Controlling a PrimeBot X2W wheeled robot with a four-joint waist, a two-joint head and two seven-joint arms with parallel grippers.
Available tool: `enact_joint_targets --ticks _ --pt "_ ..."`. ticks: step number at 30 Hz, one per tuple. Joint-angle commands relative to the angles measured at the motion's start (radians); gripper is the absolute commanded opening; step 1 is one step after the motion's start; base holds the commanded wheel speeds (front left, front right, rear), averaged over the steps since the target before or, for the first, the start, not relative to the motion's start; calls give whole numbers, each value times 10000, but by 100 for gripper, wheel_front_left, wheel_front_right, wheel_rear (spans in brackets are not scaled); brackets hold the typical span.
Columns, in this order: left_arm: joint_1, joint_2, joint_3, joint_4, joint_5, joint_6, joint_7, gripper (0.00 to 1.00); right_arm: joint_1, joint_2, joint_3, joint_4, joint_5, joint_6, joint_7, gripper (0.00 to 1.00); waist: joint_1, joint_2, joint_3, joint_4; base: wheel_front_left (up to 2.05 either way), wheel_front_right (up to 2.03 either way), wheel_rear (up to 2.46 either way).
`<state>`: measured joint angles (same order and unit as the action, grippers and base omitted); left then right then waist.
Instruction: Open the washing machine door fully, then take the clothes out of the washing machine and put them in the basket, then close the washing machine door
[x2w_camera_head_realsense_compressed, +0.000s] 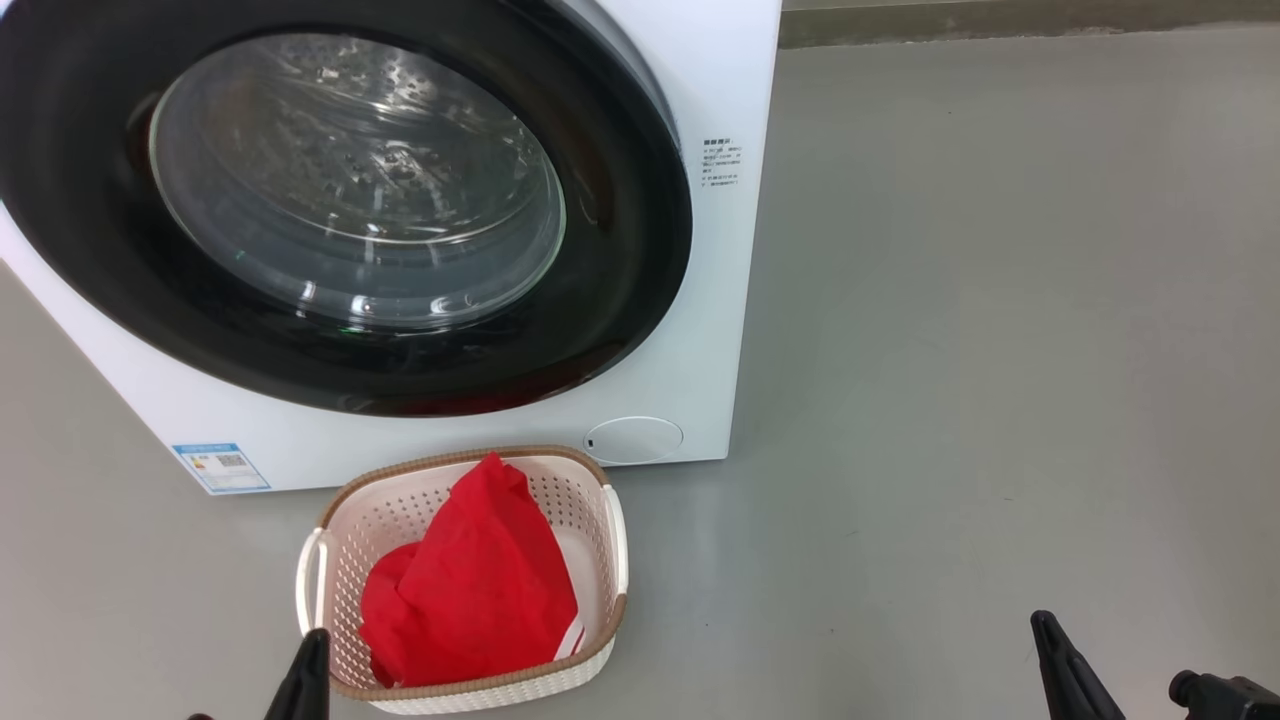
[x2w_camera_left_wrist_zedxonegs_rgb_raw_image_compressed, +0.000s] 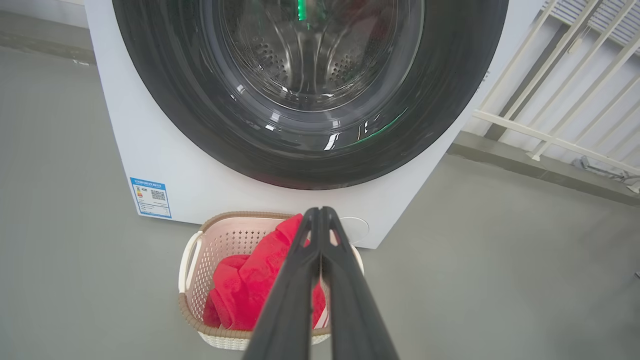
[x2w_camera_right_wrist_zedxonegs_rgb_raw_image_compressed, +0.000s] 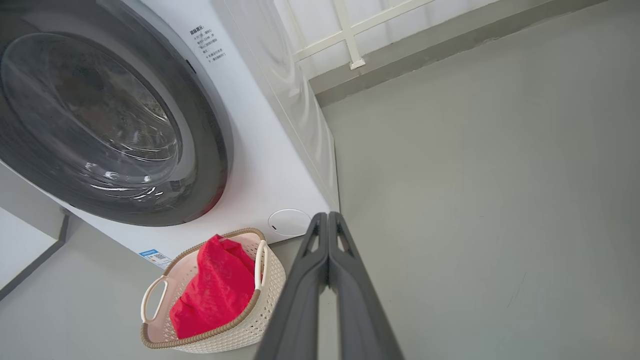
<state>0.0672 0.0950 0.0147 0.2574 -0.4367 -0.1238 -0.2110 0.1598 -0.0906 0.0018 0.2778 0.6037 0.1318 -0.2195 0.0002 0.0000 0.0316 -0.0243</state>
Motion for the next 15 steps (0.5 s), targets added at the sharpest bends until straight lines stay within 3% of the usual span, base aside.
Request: enact_joint_targets --ticks 1,15 --pt "-205 74 141 -209 -298 -8 83 0 -294 -102 -95 -215 275 -1 50 0 -2 0 -3 5 0 0 0" --pt "-392 13 243 -195 -1648 -15 457 0 -577 -67 -188 -226 1458 -3 411 0 -2 0 -36 33 0 0 0"
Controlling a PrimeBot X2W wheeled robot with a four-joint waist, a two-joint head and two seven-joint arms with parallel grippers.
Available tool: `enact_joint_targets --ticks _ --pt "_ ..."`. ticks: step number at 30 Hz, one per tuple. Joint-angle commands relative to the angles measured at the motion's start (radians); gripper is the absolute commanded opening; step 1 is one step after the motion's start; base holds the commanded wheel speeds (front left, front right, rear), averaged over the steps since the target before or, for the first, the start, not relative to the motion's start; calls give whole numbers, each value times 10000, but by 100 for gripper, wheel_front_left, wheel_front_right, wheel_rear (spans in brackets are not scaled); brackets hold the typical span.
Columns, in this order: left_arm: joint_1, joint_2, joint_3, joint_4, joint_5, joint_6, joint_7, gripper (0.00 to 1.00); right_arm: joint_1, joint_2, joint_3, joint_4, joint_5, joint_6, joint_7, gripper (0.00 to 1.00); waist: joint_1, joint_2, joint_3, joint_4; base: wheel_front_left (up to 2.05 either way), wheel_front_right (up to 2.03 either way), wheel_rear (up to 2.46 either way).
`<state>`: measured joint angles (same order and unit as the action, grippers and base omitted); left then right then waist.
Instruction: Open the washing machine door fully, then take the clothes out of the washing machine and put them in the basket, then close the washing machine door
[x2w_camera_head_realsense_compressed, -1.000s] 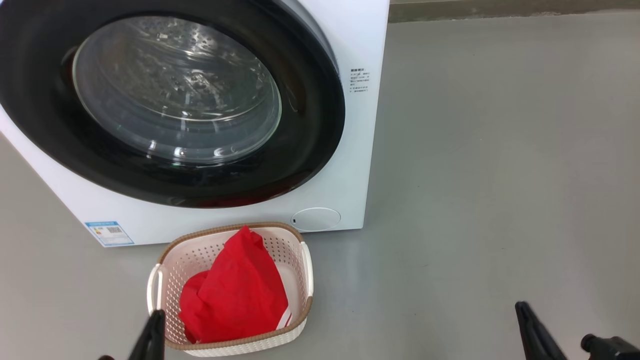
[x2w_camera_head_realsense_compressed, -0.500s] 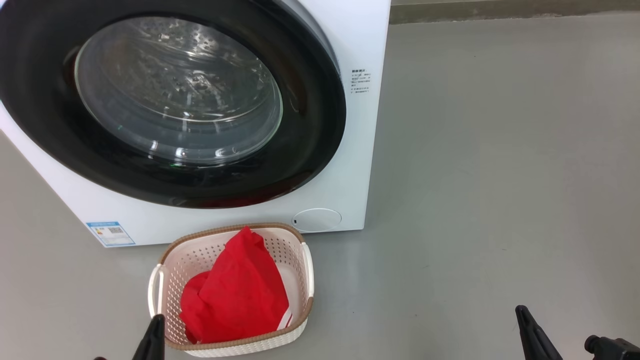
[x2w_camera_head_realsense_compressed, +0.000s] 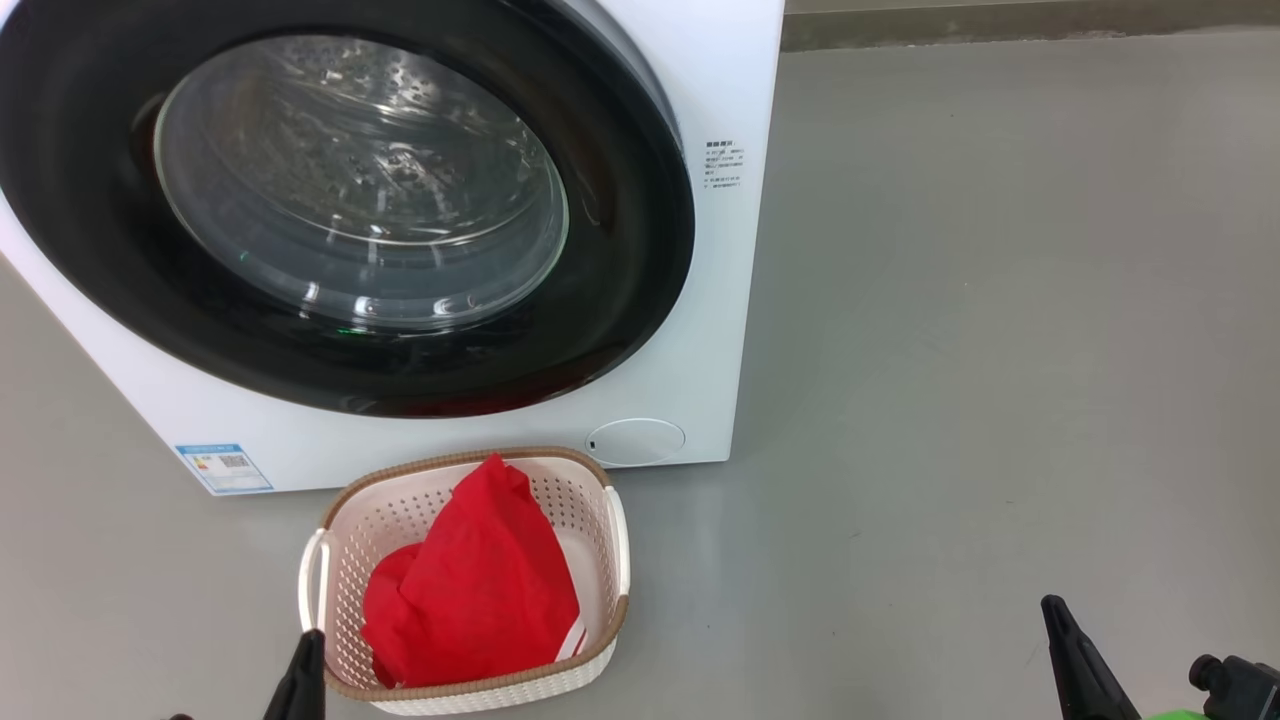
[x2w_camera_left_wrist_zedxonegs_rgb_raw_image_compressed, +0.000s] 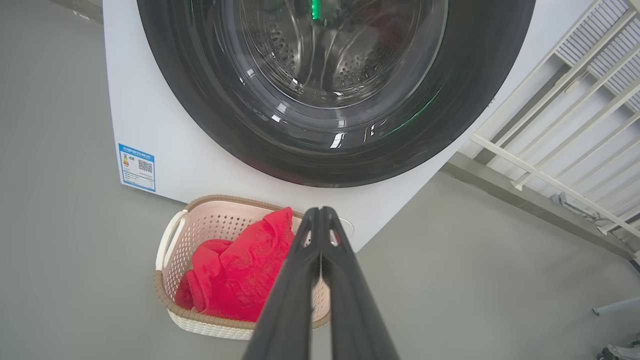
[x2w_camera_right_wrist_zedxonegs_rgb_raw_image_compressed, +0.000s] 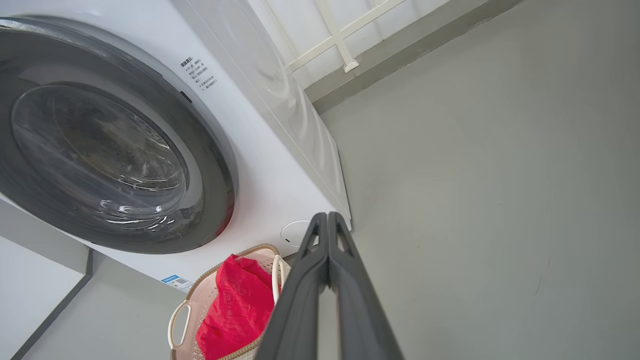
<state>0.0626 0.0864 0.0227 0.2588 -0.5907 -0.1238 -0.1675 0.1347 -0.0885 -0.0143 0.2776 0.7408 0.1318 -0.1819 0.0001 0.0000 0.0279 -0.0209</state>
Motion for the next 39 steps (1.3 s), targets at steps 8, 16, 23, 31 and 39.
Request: enact_joint_targets --ticks 8,16,23,31,39 --pt "-458 61 225 -202 -939 -20 252 0 -498 -63 -89 -234 812 -3 262 0 -1 0 -20 17 0 0 0" --pt "-570 23 287 -196 -1766 -24 482 0 -669 -35 -153 -243 1530 -4 489 0 -1 0 -41 34 0 0 0" --pt "-669 -10 342 -190 -2493 -28 684 0 -820 -9 -212 -251 2160 -5 691 0 -1 0 -59 49 0 0 0" --pt "-781 -48 405 -184 -3324 -33 915 0 -992 22 -282 -260 2878 -5 923 0 -1 0 -79 66 0 0 0" --pt "-907 -91 476 -178 -4258 -38 1174 0 -1186 59 -363 -270 3683 -6 1187 0 -1 0 -102 86 0 0 0"
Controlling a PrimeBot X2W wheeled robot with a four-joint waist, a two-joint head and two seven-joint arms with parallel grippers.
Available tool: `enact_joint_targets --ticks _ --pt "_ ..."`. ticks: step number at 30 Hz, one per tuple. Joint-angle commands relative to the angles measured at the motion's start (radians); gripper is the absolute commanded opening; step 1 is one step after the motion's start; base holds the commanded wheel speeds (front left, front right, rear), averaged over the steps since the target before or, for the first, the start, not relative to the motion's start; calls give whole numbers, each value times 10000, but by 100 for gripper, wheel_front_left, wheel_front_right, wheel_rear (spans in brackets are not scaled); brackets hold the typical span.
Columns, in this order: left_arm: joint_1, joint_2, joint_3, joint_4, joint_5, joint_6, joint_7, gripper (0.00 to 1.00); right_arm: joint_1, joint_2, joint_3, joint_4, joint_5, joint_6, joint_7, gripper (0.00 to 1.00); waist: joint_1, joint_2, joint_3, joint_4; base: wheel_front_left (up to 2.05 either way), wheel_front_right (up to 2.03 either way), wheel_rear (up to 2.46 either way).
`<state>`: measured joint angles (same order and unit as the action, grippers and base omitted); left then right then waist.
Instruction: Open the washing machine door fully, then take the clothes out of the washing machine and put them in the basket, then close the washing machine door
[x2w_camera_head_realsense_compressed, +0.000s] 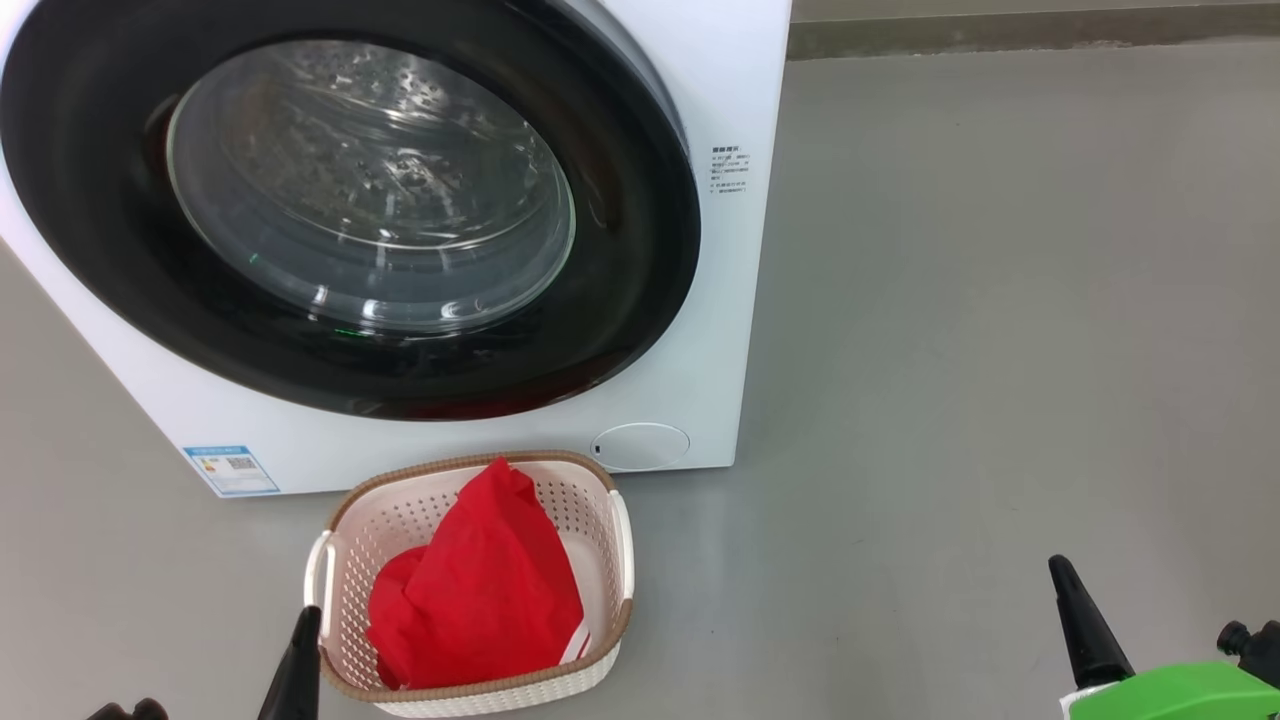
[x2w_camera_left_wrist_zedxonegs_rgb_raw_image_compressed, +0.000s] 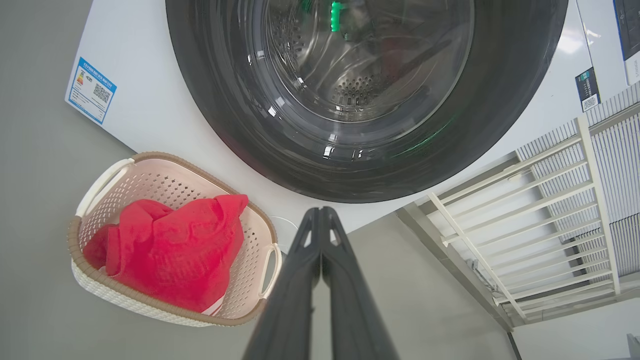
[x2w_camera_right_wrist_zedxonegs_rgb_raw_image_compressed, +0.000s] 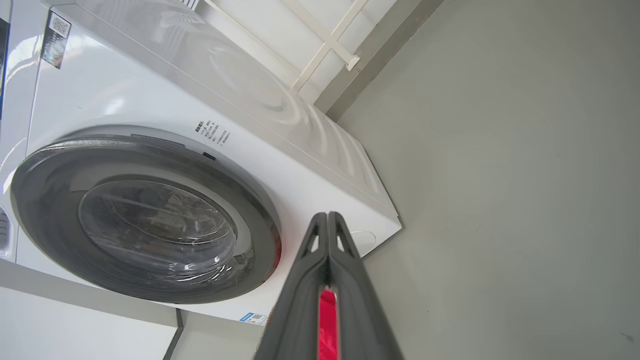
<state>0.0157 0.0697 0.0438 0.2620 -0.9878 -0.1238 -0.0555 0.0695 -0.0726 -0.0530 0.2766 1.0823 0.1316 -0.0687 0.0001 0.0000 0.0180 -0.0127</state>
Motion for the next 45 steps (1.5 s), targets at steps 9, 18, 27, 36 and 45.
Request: enact_joint_targets --ticks 9,18,27,36,45 --pt "-550 38 327 -204 -1114 -42 284 0 -706 -66 -49 -269 979 -5 290 0 -1 0 -24 20 0 0 0" --pt "-677 -5 398 -197 -2049 -47 544 0 -901 -27 -134 -279 1781 -6 557 0 -1 0 -47 40 0 0 0" --pt "-803 -47 468 -191 -2983 -52 803 0 -1095 14 -220 -289 2582 -7 825 0 -1 0 -70 59 0 0 0" --pt "-929 -90 539 -184 -3914 -57 1062 0 -1289 55 -307 -299 3379 -7 1093 0 -1 0 -93 79 0 0 0" --pt "-1056 -133 608 -177 -4850 -62 1321 0 -1484 97 -395 -309 4178 -8 1362 0 -1 0 -116 98 0 0 0"
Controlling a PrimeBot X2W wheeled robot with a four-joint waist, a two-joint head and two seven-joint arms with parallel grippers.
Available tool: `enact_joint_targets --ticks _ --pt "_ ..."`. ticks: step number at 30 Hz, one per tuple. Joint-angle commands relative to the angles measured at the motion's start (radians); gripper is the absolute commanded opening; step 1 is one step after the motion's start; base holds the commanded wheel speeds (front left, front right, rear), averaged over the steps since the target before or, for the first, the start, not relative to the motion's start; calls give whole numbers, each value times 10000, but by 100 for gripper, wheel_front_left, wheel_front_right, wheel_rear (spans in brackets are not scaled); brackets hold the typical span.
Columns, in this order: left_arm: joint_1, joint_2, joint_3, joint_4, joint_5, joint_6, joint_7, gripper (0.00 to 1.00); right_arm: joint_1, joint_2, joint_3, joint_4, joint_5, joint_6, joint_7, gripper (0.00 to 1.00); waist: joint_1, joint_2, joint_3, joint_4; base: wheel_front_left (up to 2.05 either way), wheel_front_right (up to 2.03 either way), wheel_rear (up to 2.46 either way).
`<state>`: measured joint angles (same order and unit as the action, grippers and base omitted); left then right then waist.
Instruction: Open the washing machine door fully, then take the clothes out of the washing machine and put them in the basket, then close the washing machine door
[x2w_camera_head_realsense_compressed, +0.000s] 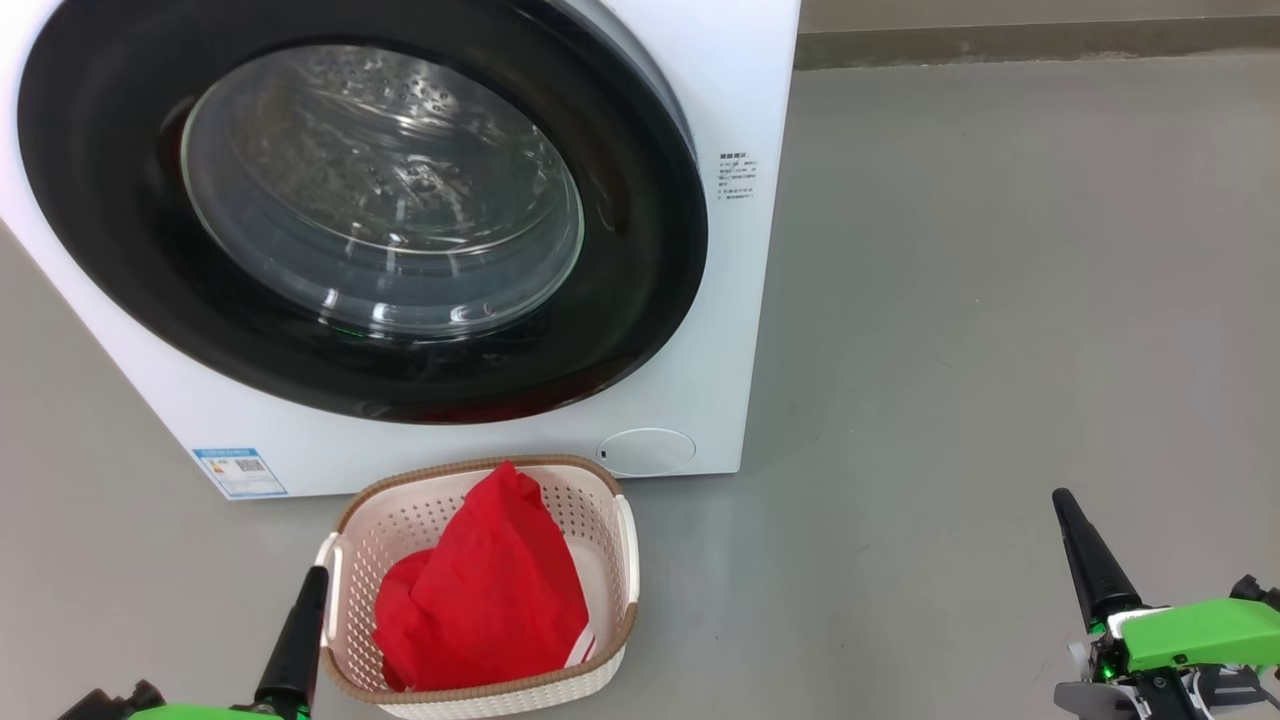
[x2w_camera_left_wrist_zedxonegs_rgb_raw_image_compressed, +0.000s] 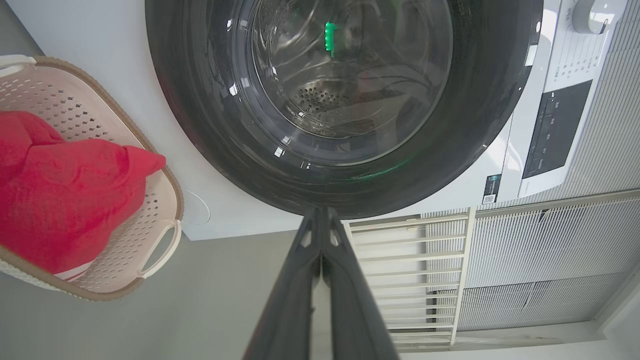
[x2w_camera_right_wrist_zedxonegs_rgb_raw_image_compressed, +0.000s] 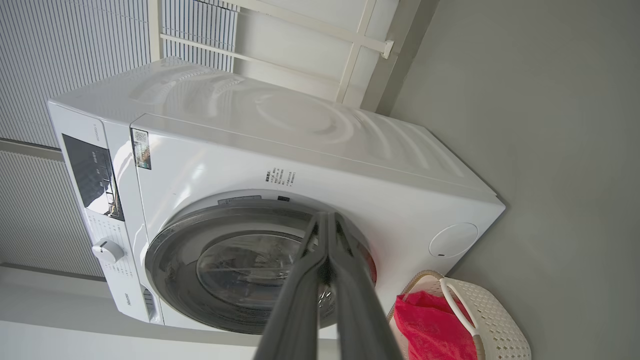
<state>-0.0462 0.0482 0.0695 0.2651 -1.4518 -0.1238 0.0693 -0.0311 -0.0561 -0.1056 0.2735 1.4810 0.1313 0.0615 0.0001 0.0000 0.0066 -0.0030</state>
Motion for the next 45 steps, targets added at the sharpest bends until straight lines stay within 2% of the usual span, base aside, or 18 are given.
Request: enact_joint_targets --ticks 1,14,45 --pt "-437 82 351 -208 -209 -62 73 0 -478 -68 130 -278 192 -4 60 0 0 0 -2 2 0 0 0" --pt "-620 20 451 -198 -1561 -69 445 0 -760 -7 1 -292 1345 -6 450 0 0 0 -36 30 0 0 0" --pt "-619 20 447 -199 -1564 -69 442 0 -763 18 -34 -290 1316 -6 478 0 0 0 -36 30 0 0 0"
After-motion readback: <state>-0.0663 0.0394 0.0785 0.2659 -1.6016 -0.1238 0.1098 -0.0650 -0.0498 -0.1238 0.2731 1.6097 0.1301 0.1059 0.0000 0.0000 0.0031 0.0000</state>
